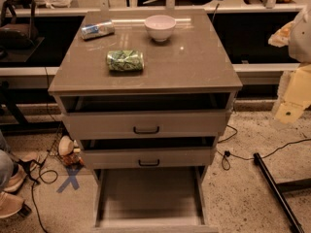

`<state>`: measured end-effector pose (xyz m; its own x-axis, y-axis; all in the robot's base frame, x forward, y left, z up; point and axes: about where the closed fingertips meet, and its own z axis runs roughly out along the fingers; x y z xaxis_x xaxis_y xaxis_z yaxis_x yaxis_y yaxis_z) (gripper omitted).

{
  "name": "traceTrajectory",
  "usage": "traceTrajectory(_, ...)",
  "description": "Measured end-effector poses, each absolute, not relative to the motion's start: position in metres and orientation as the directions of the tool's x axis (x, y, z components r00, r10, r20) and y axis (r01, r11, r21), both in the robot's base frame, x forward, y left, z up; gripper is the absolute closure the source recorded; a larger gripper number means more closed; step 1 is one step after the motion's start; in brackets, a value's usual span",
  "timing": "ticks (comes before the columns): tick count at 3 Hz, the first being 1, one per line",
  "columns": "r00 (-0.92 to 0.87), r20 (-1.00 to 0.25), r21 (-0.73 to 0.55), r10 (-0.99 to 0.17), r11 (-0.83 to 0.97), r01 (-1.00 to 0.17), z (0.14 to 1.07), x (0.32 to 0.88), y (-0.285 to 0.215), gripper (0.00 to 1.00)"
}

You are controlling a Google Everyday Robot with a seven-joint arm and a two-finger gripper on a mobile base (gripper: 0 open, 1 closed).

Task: Place green can into bottom drawer

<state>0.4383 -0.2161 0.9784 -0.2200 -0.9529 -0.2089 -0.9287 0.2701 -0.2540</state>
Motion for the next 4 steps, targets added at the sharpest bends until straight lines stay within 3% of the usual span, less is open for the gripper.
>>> traceTrajectory(1, -0.223, -0.215, -0.26, -0.951, 0.276, -0.925, 0.98, 0.439, -0.216, 0.0)
traceTrajectory(2, -0.219, -0.302, -0.276, -0.928, 0.305, -0.912, 0.976, 0.47, -0.209, 0.0)
traceTrajectory(4, -0.165, -0.558, -0.267, -0.813, 0.364, -0.892, 0.971, 0.588, -0.141, 0.0)
